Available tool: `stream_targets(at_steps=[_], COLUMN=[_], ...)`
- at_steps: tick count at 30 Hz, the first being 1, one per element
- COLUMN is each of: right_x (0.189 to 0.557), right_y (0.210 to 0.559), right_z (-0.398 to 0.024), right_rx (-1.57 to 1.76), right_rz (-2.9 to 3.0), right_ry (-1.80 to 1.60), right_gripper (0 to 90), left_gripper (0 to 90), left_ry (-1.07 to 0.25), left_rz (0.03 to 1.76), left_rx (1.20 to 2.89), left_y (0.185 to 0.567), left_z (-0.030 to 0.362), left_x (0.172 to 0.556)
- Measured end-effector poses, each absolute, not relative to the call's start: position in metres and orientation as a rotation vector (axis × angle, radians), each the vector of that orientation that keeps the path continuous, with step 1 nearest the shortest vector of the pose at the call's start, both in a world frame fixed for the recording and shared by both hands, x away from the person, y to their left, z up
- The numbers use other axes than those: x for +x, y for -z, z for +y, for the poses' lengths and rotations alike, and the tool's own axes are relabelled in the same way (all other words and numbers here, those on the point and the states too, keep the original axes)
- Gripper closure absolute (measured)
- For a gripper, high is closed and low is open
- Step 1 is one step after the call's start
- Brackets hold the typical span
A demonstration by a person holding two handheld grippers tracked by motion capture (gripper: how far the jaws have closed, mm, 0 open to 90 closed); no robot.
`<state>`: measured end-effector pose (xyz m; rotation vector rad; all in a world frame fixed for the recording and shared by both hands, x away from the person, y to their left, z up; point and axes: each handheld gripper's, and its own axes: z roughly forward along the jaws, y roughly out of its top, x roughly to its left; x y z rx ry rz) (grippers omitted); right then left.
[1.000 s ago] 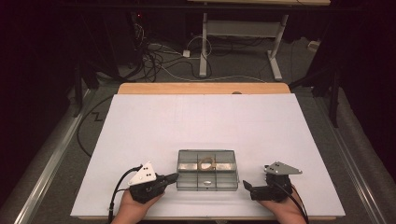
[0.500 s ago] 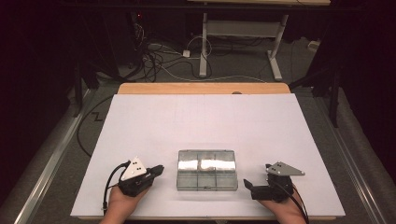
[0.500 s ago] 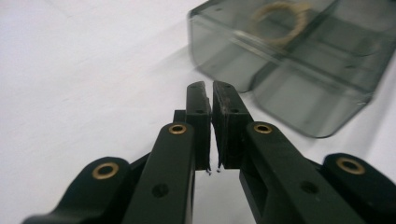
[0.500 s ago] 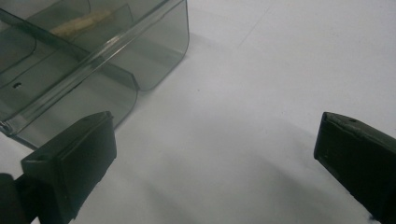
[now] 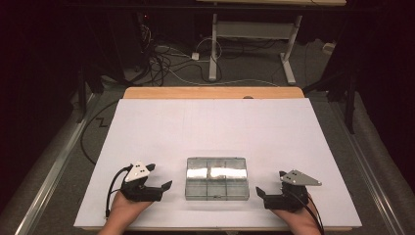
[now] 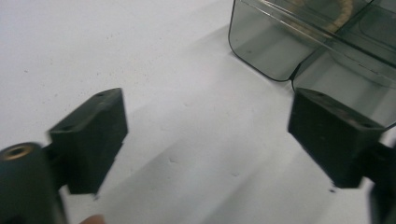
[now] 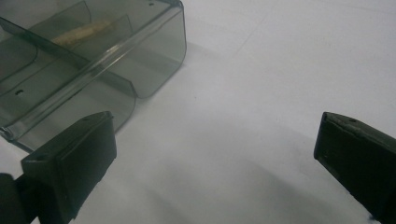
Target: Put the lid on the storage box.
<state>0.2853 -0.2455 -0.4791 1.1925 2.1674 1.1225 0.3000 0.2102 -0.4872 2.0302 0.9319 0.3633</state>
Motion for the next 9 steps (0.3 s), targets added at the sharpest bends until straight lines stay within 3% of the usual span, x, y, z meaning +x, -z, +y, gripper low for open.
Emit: stream_targets(at_steps=[2, 9], right_x=[0.2847, 0.2825], right_y=[0.4783, 0.4755], right_z=[-0.2454, -0.2448], right_rx=[1.183, 1.16], right_rz=[2.159, 2.14], right_ry=[-1.134, -1.159], right_gripper=[0.1, 0.1], left_gripper=[0.0, 0.0], left_ry=[-0.356, -0.357], left_rz=[0.945, 0.943], left_rx=[2.023, 1.985], left_y=[0.4868, 0.486], left_z=[0.2105, 0.215], left_x=[0.3013, 0.3009])
